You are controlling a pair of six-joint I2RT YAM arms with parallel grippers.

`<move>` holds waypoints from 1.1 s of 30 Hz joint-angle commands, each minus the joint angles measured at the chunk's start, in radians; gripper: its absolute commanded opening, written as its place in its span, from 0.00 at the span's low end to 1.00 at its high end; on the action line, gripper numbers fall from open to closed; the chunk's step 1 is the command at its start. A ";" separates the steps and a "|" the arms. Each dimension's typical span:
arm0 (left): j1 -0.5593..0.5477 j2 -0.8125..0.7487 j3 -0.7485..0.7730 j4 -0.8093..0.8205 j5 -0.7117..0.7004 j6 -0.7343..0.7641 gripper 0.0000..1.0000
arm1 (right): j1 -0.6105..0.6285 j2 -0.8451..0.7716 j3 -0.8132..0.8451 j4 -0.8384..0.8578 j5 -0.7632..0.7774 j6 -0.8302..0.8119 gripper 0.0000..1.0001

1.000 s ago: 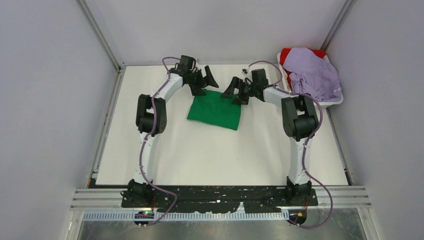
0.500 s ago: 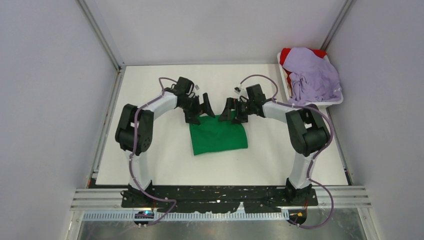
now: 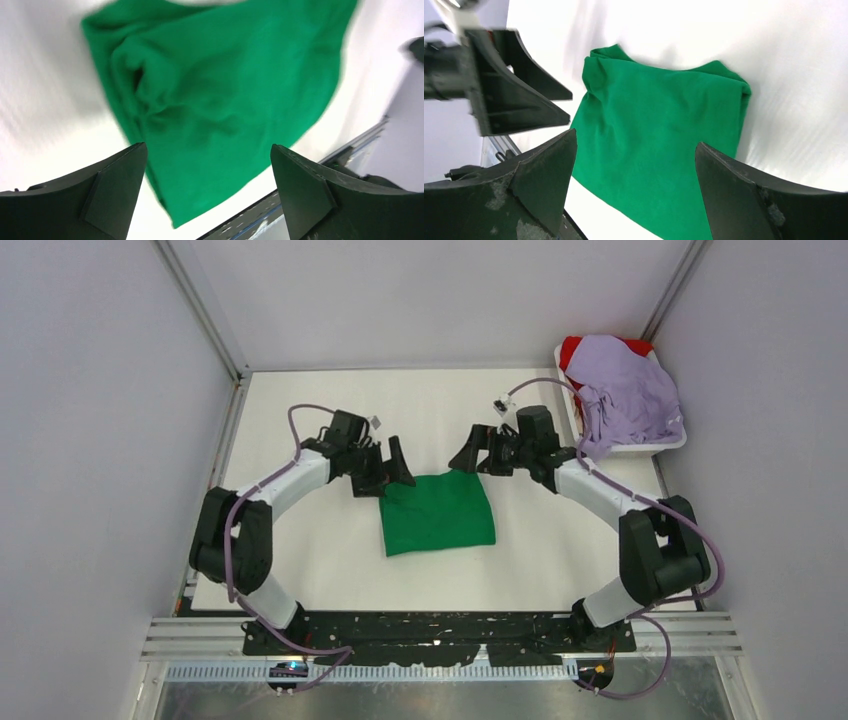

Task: Fold and stack the t-shirts
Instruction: Fold the long partially folded tshirt into a neat square, then put the neatly folded tshirt into the corner of the board with the left arm

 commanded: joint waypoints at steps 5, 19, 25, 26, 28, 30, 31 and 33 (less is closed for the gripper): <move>-0.004 0.031 -0.135 0.084 -0.085 -0.043 0.79 | -0.063 -0.130 -0.152 0.052 0.044 0.050 0.95; -0.041 0.247 0.272 -0.153 -0.408 0.075 0.00 | -0.164 -0.221 -0.193 0.028 0.029 0.009 0.95; 0.008 0.405 0.610 -0.346 -0.669 0.223 0.00 | -0.184 -0.257 -0.205 0.008 0.070 -0.037 0.95; 0.024 0.441 0.671 -0.375 -0.702 0.241 0.00 | -0.185 -0.266 -0.204 0.002 0.091 -0.045 0.95; 0.058 0.511 0.801 -0.434 -0.741 0.277 0.00 | -0.190 -0.283 -0.203 -0.014 0.136 -0.066 0.95; 0.102 0.582 0.937 -0.482 -0.742 0.306 0.00 | -0.193 -0.296 -0.200 -0.028 0.189 -0.084 0.95; 0.131 0.626 0.994 -0.498 -0.742 0.320 0.00 | -0.194 -0.303 -0.200 -0.038 0.205 -0.093 0.95; 0.172 0.681 1.109 -0.533 -0.739 0.348 0.00 | -0.196 -0.310 -0.199 -0.045 0.247 -0.102 0.95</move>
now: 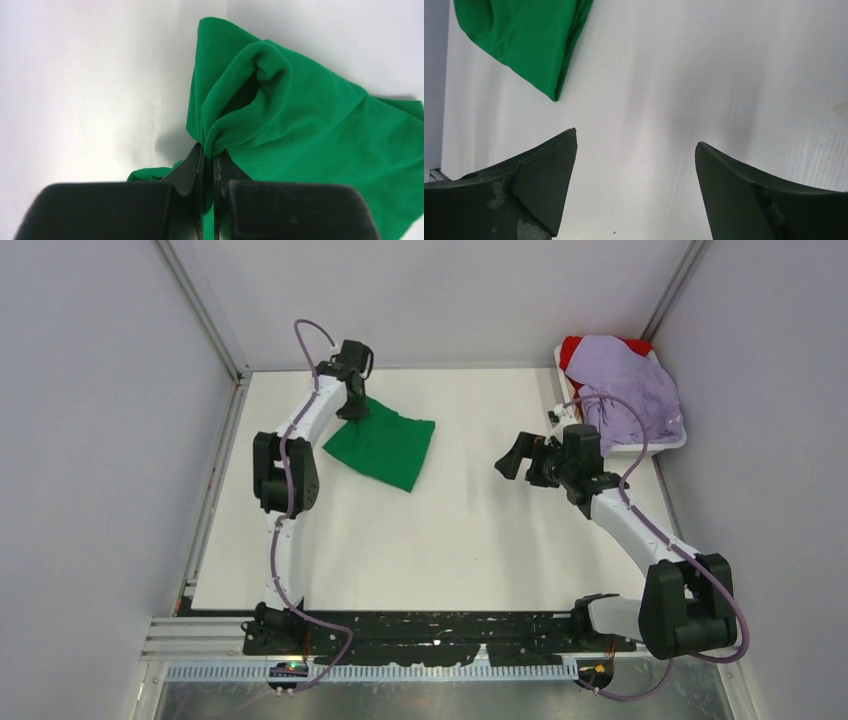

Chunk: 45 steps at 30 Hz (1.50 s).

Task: Fold and stack the t-shirts
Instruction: Put the neatly folded tshirt into the corner of the board with the left arm, then reset both arms

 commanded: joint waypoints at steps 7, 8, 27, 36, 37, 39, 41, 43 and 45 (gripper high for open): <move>0.221 0.133 0.366 -0.105 -0.106 0.194 0.00 | -0.016 -0.040 0.009 -0.014 0.219 -0.059 0.95; 0.240 0.125 0.364 -0.083 -0.103 0.210 0.00 | -0.017 -0.038 0.009 -0.016 0.231 -0.061 0.95; 0.441 0.198 0.479 0.182 -0.060 0.225 0.97 | -0.020 0.026 0.037 -0.040 0.311 -0.076 0.95; 0.403 -0.129 0.283 0.218 0.088 0.110 1.00 | -0.025 -0.023 0.016 -0.037 0.384 -0.034 0.95; 0.388 -0.182 0.227 0.231 0.120 0.100 1.00 | -0.027 -0.032 0.011 -0.029 0.392 -0.031 0.95; 0.349 -0.291 0.083 0.259 0.165 0.076 1.00 | -0.040 -0.045 -0.010 -0.018 0.391 -0.017 0.95; 0.305 -0.414 -0.101 0.313 0.188 0.051 1.00 | -0.063 -0.060 -0.025 -0.011 0.378 -0.006 0.95; 0.223 -0.549 -0.373 0.433 0.206 0.040 1.00 | -0.092 -0.082 -0.038 -0.007 0.380 -0.003 0.96; 0.150 -0.721 -0.621 0.577 0.234 0.033 1.00 | -0.111 -0.111 -0.053 0.005 0.398 -0.007 0.95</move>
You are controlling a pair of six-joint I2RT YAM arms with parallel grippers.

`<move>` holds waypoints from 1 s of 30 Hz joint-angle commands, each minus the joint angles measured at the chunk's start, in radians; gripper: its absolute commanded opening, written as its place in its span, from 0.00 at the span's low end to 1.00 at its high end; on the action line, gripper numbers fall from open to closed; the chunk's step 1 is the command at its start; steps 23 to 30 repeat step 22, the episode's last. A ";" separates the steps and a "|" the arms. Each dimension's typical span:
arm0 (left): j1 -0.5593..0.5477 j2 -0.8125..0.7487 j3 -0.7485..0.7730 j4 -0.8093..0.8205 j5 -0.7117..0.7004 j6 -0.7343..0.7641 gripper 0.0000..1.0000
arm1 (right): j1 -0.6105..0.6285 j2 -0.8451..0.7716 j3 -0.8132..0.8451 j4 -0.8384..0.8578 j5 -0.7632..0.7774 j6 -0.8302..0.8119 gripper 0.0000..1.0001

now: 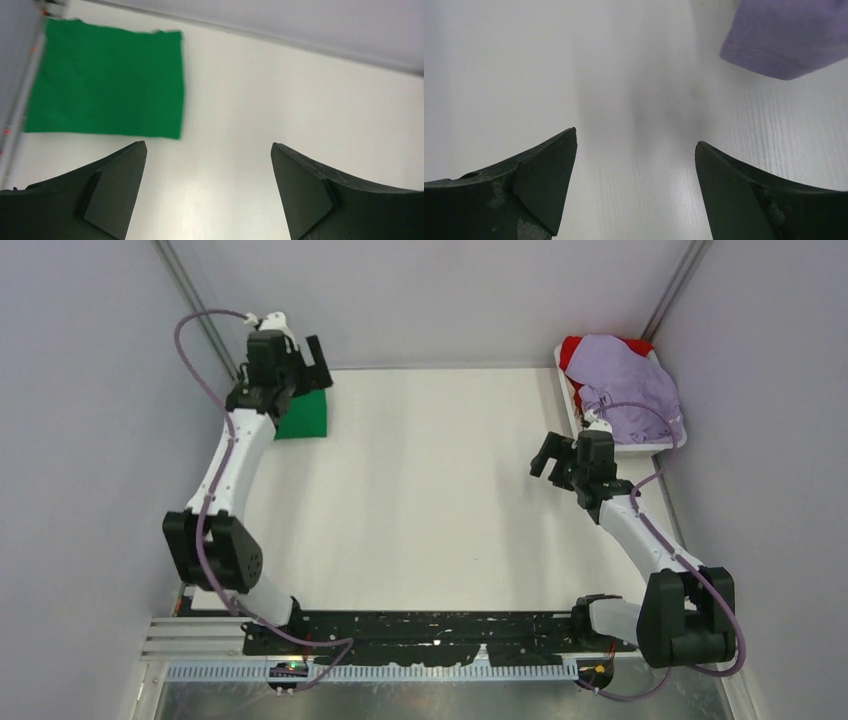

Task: Fold and stack the t-shirts
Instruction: Reset both arms

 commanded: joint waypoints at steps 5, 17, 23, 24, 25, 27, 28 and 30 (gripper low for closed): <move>-0.252 -0.483 -0.851 0.554 0.228 -0.134 1.00 | -0.050 -0.131 -0.082 0.115 0.097 -0.038 0.95; -0.259 -0.571 -1.044 0.532 0.238 -0.148 1.00 | -0.054 -0.213 -0.250 0.268 0.225 -0.037 0.96; -0.260 -0.617 -1.046 0.504 0.205 -0.119 1.00 | -0.053 -0.269 -0.293 0.329 0.195 -0.054 0.95; -0.260 -0.617 -1.046 0.504 0.205 -0.119 1.00 | -0.053 -0.269 -0.293 0.329 0.195 -0.054 0.95; -0.260 -0.617 -1.046 0.504 0.205 -0.119 1.00 | -0.053 -0.269 -0.293 0.329 0.195 -0.054 0.95; -0.260 -0.617 -1.046 0.504 0.205 -0.119 1.00 | -0.053 -0.269 -0.293 0.329 0.195 -0.054 0.95; -0.260 -0.617 -1.046 0.504 0.205 -0.119 1.00 | -0.053 -0.269 -0.293 0.329 0.195 -0.054 0.95; -0.260 -0.617 -1.046 0.504 0.205 -0.119 1.00 | -0.053 -0.269 -0.293 0.329 0.195 -0.054 0.95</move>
